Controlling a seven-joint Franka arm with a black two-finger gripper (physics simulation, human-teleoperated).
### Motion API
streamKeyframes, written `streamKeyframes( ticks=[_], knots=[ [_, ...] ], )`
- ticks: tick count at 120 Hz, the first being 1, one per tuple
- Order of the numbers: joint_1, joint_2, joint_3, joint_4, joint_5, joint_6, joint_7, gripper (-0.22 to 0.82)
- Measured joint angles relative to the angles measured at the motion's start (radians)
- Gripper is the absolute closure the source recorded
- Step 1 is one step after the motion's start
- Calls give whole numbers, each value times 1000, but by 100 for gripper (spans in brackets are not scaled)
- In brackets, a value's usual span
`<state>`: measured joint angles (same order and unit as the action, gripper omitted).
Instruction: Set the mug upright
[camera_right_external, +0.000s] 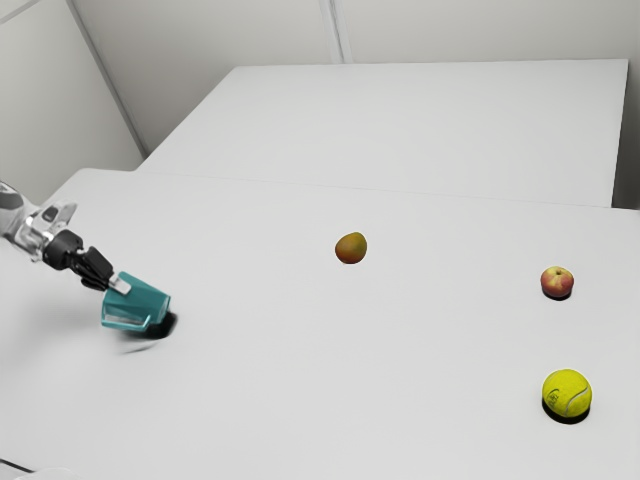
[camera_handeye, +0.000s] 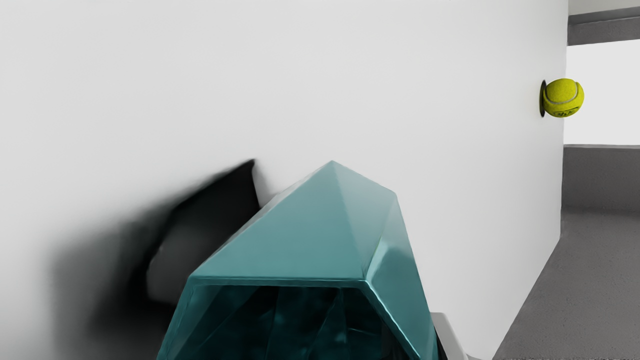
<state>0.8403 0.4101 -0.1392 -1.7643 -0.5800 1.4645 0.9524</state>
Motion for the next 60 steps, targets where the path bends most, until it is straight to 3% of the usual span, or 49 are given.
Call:
streamKeyframes(
  ticks=[28,60],
  knots=[
    [-3,-115,-104,-68,62,96,2,78],
    [-11,-310,-316,-227,214,317,-44,78]
  ],
)
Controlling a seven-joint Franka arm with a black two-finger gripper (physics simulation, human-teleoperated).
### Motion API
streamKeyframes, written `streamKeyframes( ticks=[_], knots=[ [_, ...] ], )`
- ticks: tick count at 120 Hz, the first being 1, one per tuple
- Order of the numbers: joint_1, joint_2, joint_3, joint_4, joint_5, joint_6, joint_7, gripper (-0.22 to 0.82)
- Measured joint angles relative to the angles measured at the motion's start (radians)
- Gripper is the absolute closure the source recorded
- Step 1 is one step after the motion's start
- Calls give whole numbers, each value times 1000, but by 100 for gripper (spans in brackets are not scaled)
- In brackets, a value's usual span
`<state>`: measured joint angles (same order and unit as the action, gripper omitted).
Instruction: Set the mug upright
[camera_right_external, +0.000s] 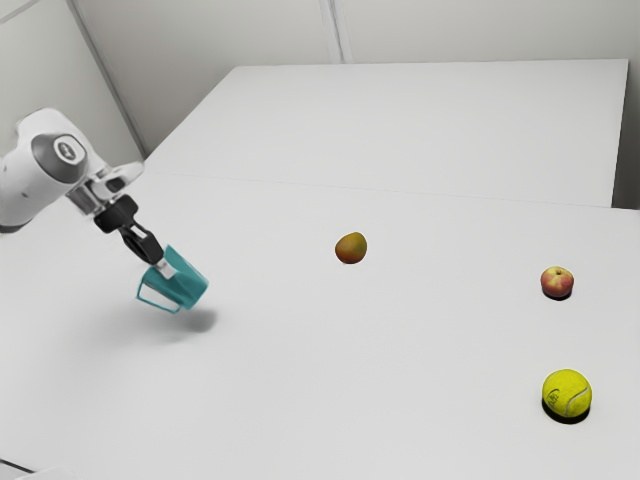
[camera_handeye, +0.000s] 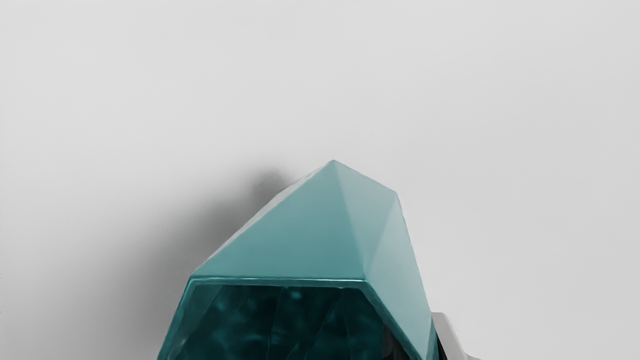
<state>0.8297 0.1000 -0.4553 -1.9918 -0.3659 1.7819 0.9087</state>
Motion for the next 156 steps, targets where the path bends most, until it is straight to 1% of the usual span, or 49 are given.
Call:
streamKeyframes(
  ticks=[20,37,45,54,76,90,117,137,156],
  knots=[
    [3,-29,-106,-45,85,108,-78,78],
    [10,-77,-193,-90,118,179,-154,78],
    [5,-101,-226,-113,126,211,-187,78],
    [-19,-120,-249,-138,141,243,-226,78],
    [-42,-131,-329,-164,186,306,-322,78],
    [-42,-134,-356,-172,233,329,-383,78],
    [3,-168,-406,-235,284,406,-487,78],
    [-5,-182,-422,-276,292,445,-545,78],
    [-2,-173,-433,-297,313,464,-590,78]
  ],
)
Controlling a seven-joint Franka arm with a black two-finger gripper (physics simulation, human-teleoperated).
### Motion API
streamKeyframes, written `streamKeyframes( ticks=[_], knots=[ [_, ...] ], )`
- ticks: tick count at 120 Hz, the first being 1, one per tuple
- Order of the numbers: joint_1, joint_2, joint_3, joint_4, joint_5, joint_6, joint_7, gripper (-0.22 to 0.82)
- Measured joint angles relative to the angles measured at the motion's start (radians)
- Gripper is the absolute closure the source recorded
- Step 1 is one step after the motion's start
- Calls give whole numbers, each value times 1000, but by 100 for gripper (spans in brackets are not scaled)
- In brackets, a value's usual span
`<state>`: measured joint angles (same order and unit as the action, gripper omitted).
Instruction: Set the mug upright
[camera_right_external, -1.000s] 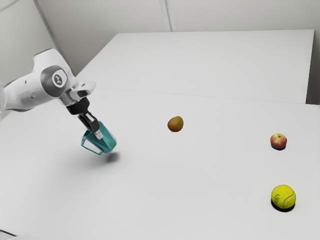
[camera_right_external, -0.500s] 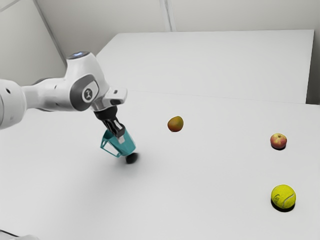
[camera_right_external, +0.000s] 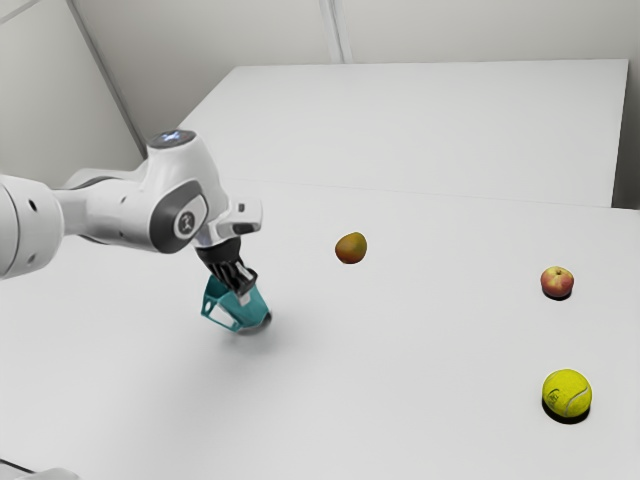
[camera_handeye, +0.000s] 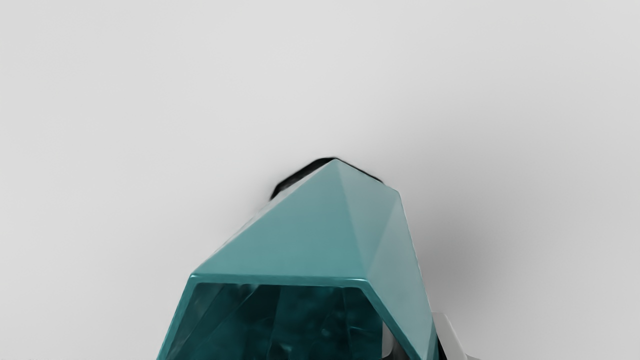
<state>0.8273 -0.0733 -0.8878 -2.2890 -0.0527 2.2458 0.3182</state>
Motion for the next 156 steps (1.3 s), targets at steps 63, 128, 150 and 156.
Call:
streamKeyframes(
  ticks=[63,128,150,156],
  knots=[
    [-2,28,-3,-16,32,17,-96,55],
    [4,-2,-4,30,48,33,-119,28],
    [5,-8,2,60,68,24,-122,25],
    [3,-13,5,72,69,8,-122,25]
  ],
)
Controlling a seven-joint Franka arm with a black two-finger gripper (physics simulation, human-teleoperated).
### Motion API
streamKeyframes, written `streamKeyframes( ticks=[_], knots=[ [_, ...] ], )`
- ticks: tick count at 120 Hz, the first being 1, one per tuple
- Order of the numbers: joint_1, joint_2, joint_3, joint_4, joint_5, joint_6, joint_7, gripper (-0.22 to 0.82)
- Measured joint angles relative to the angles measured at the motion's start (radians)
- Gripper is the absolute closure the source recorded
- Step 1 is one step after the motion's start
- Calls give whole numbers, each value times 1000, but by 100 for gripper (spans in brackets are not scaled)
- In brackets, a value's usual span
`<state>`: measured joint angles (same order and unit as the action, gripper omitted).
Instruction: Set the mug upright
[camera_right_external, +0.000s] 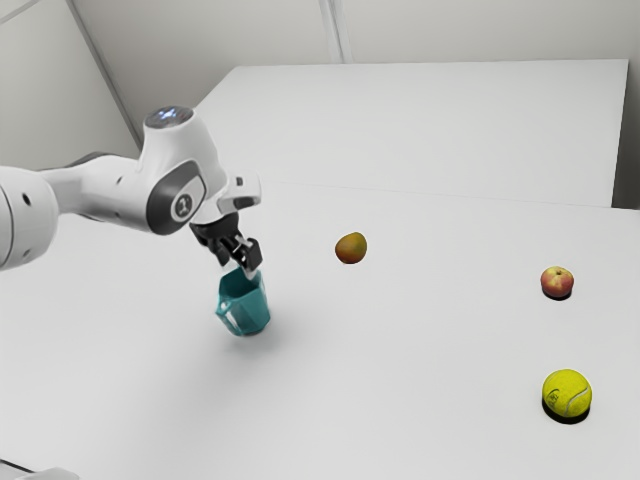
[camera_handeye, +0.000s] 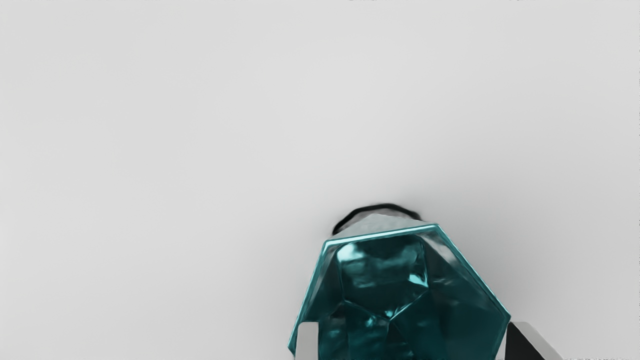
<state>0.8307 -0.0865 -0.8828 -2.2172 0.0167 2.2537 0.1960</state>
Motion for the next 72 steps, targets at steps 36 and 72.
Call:
streamKeyframes(
  ticks=[36,72],
  knots=[
    [-2,7,0,298,-23,-284,-8,10],
    [-450,52,432,576,-23,-521,-23,3]
  ],
)
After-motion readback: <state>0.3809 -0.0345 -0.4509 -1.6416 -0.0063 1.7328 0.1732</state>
